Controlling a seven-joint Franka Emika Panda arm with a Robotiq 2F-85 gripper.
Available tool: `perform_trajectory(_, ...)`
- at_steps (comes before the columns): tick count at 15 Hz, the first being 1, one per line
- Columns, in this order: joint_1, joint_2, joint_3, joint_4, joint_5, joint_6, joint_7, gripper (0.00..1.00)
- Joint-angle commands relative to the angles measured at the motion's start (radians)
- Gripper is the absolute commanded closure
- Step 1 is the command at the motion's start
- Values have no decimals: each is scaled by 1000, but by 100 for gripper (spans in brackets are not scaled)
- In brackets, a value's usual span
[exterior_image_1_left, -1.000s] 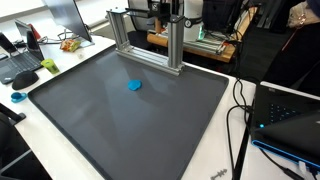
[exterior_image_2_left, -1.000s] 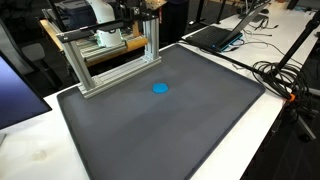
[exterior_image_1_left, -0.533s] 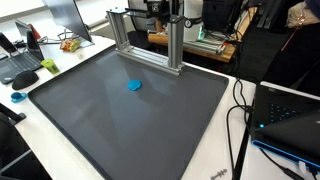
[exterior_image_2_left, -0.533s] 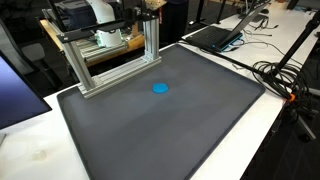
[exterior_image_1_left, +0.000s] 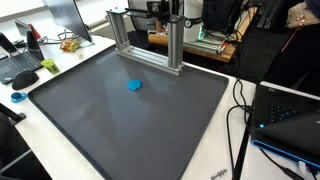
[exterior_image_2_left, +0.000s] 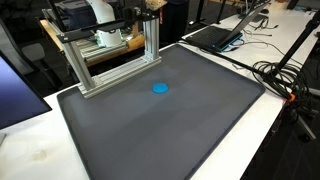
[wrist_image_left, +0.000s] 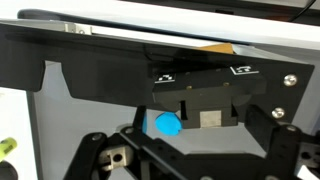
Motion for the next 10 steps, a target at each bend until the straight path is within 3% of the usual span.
perform_trajectory(1, 20, 3, 13, 52, -35, -30, -23, 0)
perform_trajectory(6, 71, 132, 7, 186, -27, -15, -129, 0)
perform_trajectory(10, 91, 320, 14, 340, -37, -20, -212, 0)
